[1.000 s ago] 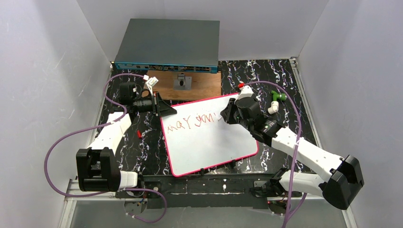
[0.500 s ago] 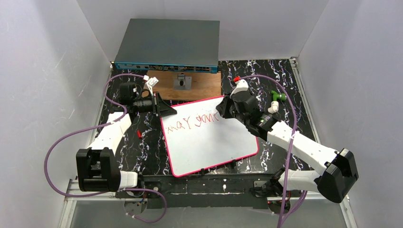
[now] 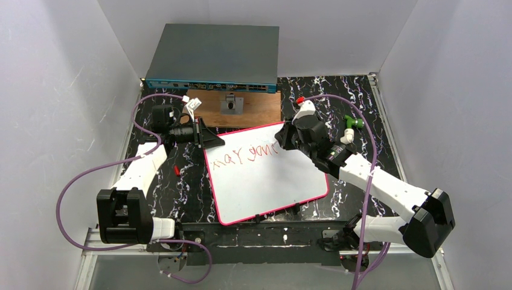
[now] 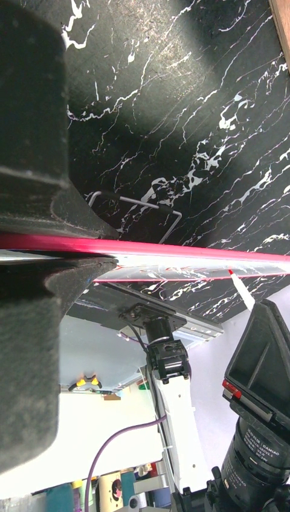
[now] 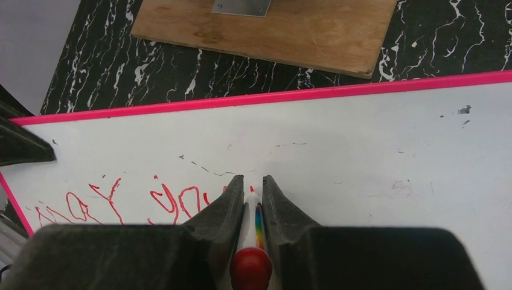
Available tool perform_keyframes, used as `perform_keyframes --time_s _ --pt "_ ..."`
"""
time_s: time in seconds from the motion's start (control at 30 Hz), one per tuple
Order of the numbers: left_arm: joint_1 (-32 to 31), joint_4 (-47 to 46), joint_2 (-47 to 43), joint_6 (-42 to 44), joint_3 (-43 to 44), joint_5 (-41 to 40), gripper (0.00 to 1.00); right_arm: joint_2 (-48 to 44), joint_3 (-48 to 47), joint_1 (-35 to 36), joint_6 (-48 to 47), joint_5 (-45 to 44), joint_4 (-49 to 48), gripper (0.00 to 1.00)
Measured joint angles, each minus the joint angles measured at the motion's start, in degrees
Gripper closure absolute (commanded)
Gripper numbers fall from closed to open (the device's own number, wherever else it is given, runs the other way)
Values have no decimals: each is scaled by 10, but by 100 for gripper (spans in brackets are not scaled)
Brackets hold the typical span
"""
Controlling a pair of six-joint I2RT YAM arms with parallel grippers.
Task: Write a sentence on the whiteboard
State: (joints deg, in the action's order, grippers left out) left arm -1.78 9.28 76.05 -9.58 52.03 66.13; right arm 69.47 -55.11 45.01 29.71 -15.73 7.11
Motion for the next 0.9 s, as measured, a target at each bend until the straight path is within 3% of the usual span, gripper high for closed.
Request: perform_keyframes --time_s 0.9 --pt "-3 1 0 2 1 1 100 -31 -12 -7 -9 -1 38 99"
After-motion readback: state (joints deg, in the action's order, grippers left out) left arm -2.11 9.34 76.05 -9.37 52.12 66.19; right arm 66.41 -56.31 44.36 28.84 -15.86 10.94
